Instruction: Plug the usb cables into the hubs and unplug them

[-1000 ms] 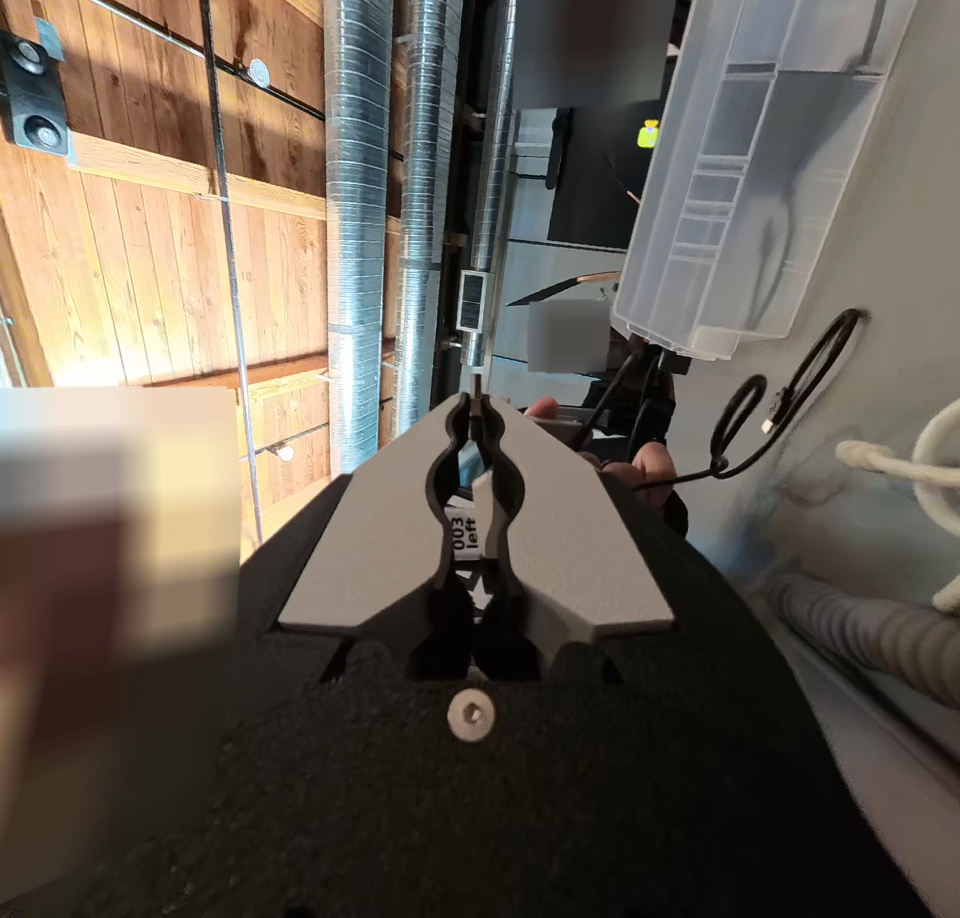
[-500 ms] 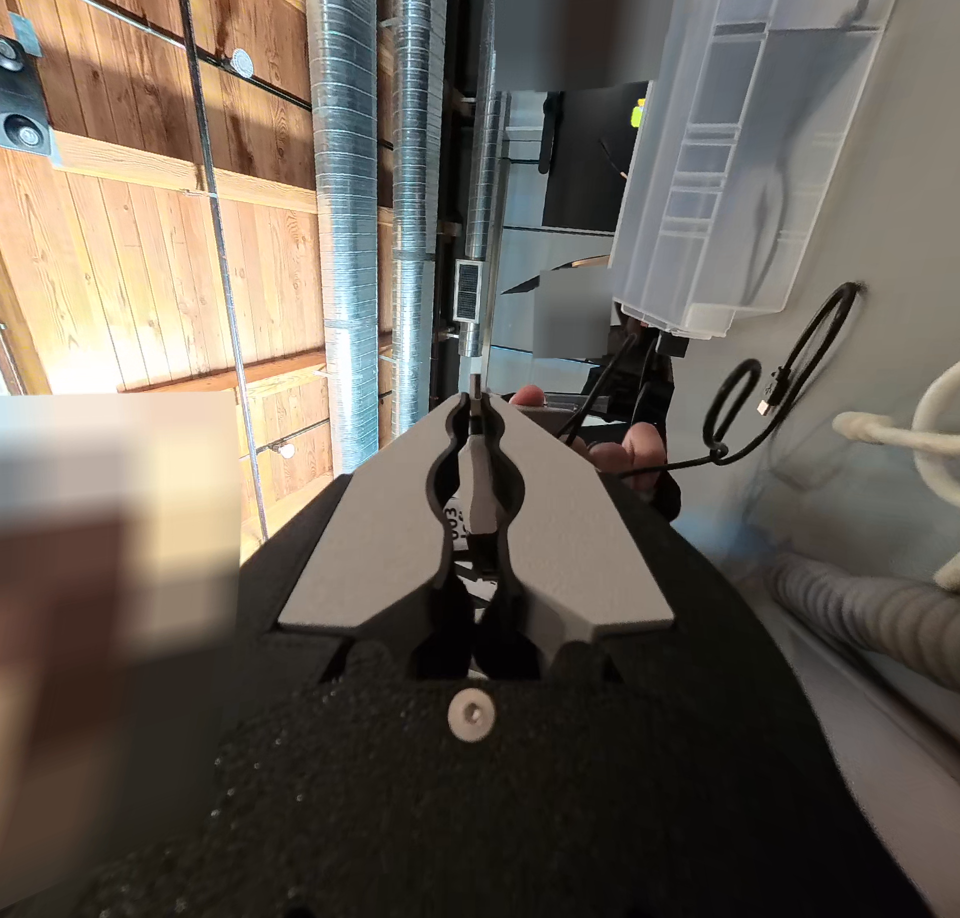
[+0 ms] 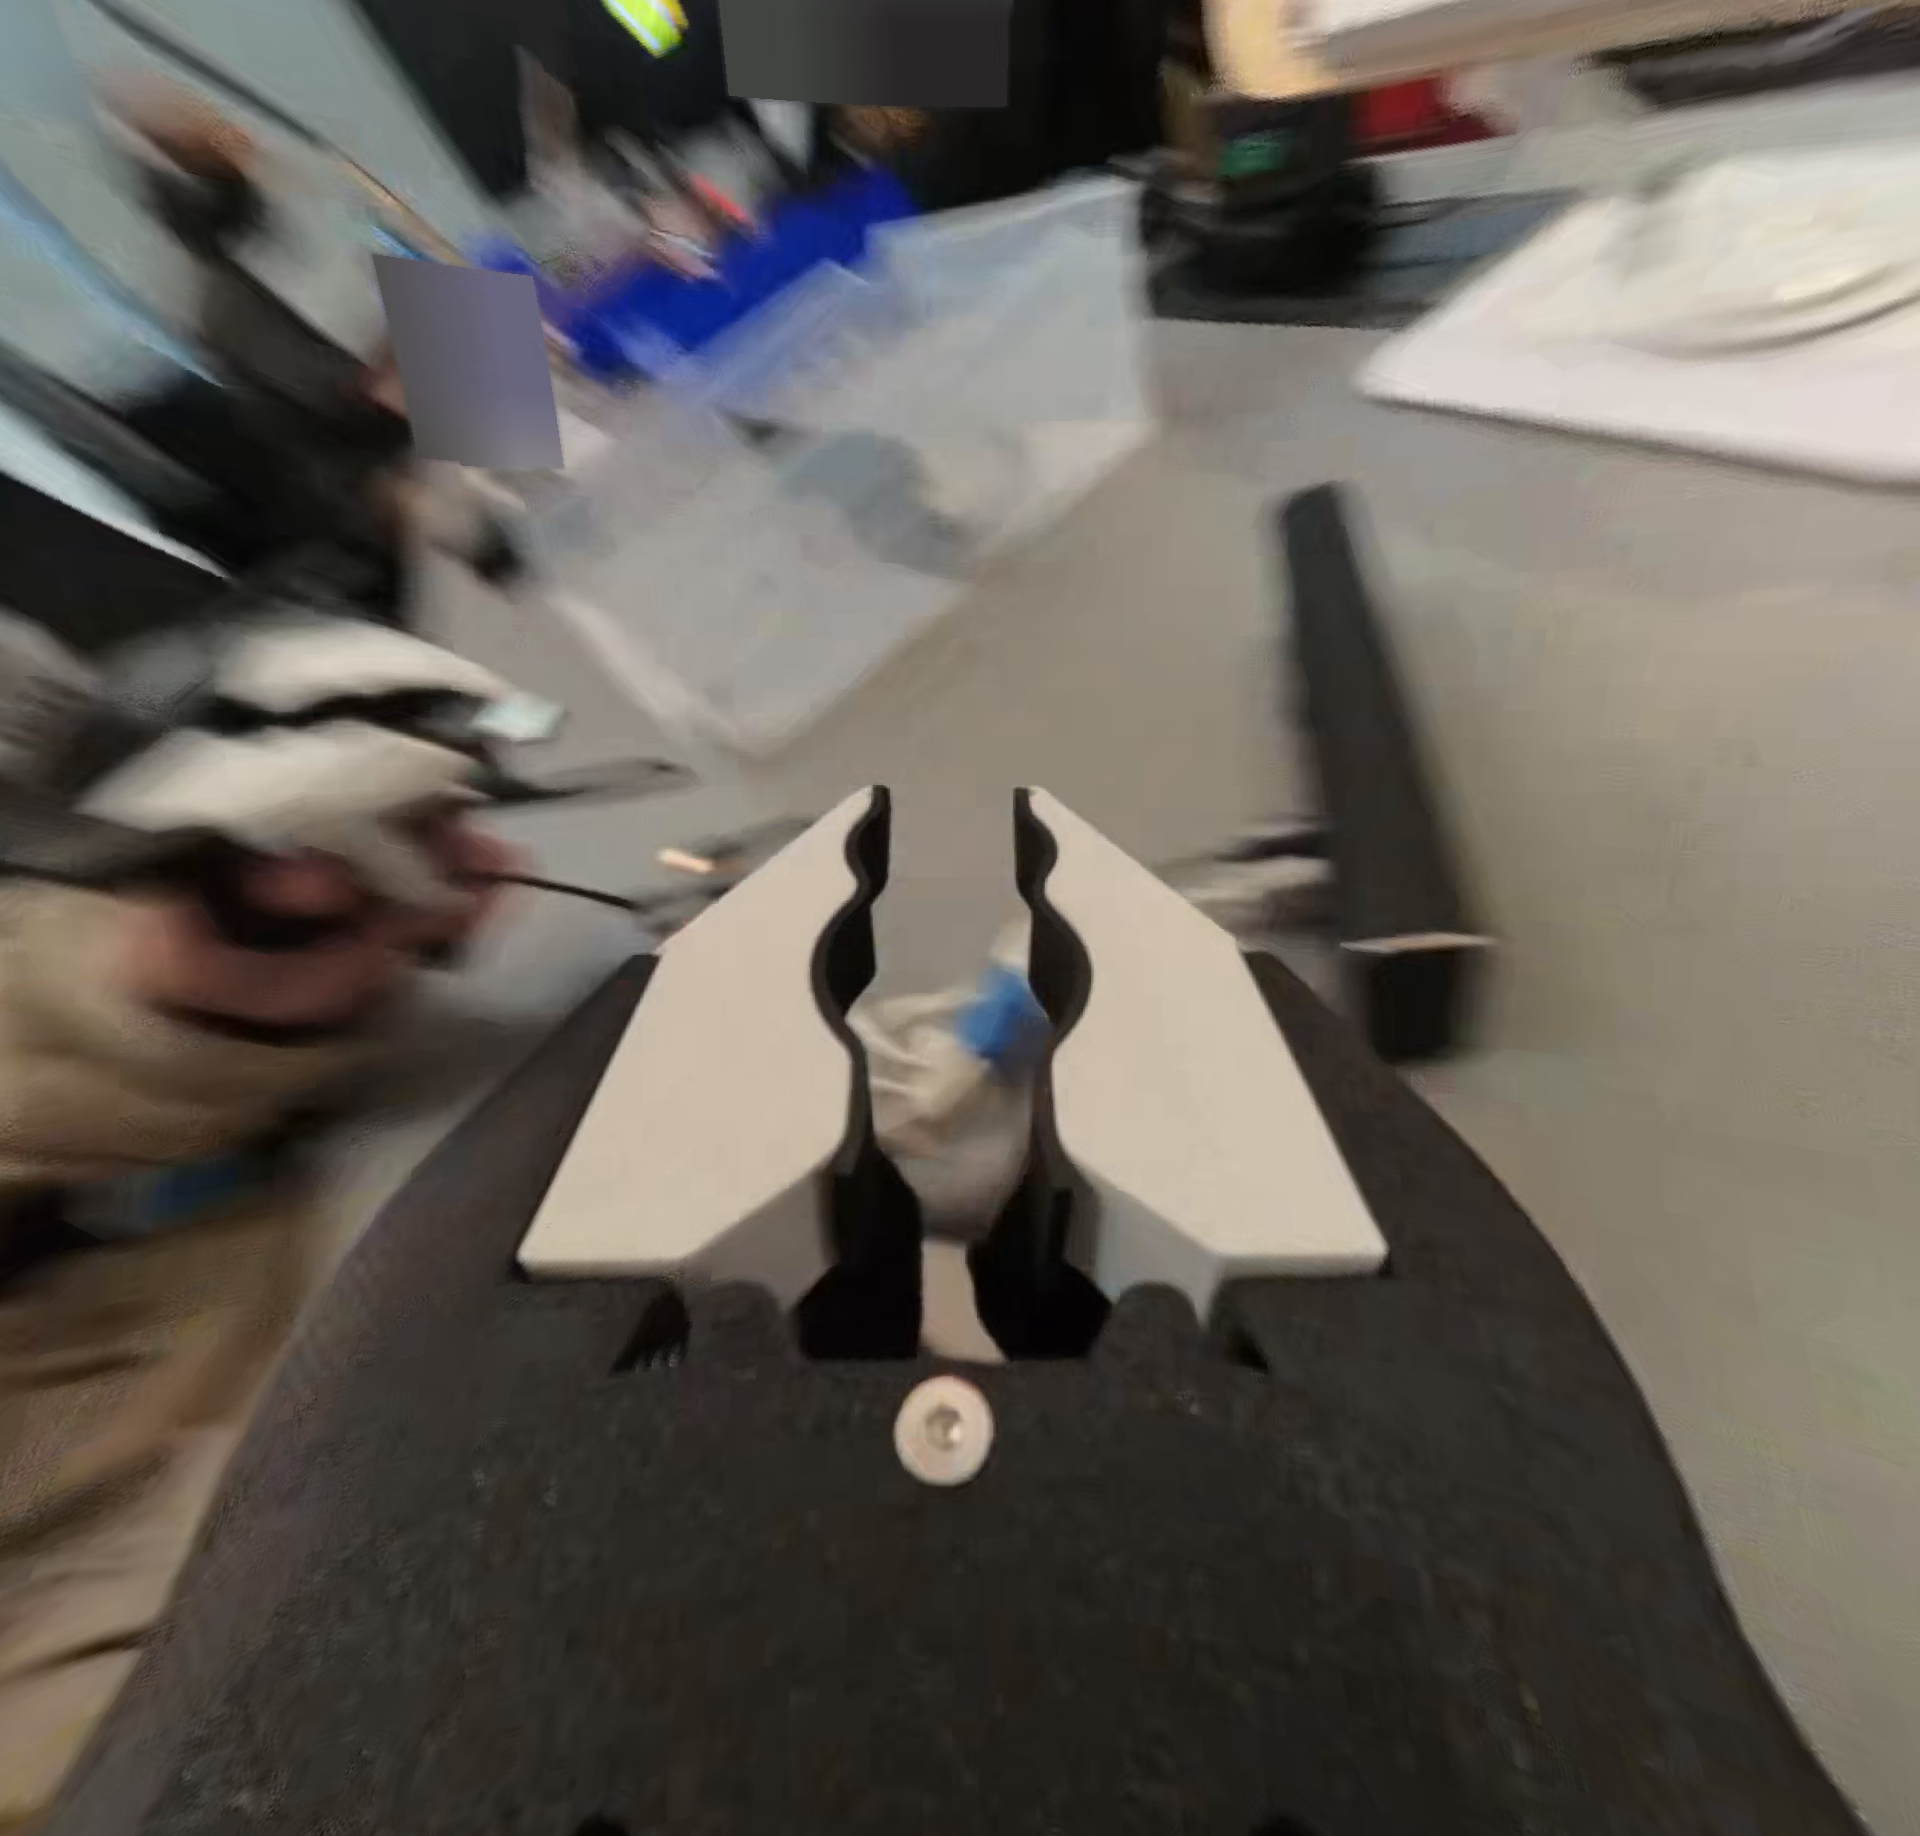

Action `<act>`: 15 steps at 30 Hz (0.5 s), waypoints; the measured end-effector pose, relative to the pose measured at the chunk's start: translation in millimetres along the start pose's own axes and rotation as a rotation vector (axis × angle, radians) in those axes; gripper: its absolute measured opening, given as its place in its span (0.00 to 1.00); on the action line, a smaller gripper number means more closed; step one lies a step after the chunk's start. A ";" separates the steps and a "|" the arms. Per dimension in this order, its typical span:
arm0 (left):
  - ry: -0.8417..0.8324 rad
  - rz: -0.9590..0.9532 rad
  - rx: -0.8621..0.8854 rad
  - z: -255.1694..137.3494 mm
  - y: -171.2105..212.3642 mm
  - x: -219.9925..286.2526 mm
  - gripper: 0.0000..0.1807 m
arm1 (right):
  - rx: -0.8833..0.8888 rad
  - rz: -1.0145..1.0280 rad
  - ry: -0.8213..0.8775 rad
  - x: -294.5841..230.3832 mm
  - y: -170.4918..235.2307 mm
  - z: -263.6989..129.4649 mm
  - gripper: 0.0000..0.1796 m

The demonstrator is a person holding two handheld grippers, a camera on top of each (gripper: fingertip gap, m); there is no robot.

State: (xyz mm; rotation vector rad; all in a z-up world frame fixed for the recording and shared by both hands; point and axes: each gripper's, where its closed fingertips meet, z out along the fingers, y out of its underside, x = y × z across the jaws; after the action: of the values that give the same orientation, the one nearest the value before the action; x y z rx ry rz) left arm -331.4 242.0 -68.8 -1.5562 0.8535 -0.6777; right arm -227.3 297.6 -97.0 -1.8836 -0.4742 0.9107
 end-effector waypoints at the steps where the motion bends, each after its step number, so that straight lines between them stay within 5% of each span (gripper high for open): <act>1: -0.004 -0.023 -0.011 0.0 2.3 -2.9 0.08 | -0.058 -0.106 0.122 20.8 2.8 -4.6 0.14; 6: 0.009 -0.102 -0.080 1.1 14.3 -8.8 0.08 | -0.420 -0.200 0.322 58.1 16.8 -13.2 0.31; 15: 0.031 -0.123 -0.144 0.6 29.6 -8.4 0.08 | -0.929 -0.417 0.456 100.1 41.3 0.1 0.26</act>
State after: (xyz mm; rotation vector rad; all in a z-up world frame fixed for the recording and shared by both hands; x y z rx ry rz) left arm -340.0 247.5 -97.8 -1.7426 0.8505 -0.7438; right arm -165.0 343.9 -172.4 -2.5625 -1.0685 -0.0858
